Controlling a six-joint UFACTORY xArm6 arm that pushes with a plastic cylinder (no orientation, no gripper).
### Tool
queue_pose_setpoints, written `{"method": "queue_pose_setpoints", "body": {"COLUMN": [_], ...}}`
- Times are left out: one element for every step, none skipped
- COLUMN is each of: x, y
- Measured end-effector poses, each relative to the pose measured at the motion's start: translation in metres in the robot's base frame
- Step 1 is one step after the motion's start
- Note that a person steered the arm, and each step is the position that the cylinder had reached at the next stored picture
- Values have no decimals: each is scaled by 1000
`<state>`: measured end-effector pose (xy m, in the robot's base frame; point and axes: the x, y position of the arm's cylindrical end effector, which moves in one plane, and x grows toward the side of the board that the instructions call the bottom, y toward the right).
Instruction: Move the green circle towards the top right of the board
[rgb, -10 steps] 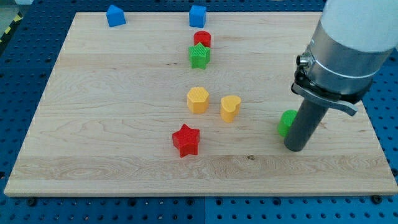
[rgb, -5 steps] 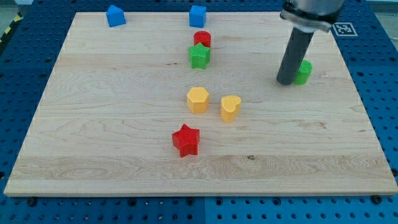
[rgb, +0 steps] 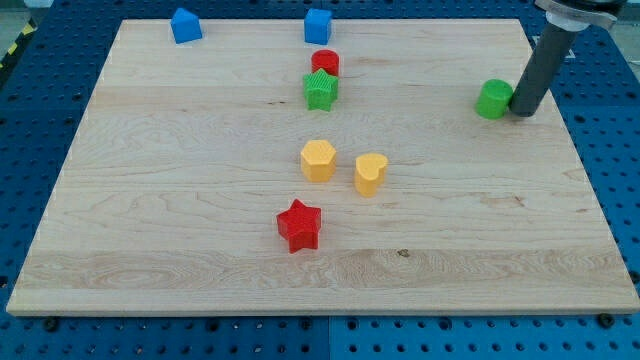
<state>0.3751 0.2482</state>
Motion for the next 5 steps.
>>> {"method": "queue_pose_setpoints", "body": {"x": [20, 46, 28, 25, 25], "y": [0, -3, -22, -29, -30]}}
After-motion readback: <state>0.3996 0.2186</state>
